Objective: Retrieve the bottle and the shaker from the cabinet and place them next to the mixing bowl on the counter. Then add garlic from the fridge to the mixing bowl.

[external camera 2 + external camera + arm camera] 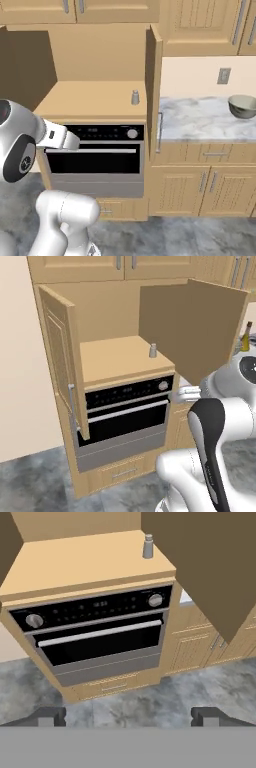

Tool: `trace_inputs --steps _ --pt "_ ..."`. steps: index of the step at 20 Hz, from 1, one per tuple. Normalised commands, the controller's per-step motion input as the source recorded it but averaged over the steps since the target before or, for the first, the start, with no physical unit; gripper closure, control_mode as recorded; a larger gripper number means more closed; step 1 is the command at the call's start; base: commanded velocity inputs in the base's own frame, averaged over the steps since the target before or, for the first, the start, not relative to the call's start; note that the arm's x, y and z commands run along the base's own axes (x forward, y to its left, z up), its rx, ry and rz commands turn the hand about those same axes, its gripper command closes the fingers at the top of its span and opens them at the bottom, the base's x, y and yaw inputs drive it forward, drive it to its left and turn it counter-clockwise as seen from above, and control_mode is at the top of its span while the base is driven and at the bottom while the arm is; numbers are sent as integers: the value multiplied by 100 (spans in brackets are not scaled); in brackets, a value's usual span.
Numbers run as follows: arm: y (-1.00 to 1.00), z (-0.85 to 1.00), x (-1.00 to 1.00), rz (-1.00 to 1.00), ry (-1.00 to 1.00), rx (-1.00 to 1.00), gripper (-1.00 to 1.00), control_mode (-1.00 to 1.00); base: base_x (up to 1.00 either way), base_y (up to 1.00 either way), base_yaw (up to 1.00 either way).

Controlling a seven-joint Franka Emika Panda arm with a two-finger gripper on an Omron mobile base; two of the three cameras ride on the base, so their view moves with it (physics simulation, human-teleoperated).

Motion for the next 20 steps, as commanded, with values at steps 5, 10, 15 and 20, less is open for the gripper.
trace_inputs --steps 5,10,15,20 --pt "0 0 0 0 0 0 -100 100 91 18 -16" --pt "0 0 0 0 0 0 -100 100 82 18 -16" --pt "0 0 0 0 0 0 -100 100 32 10 -9" --pt "0 0 0 0 0 0 -100 100 0 0 0"
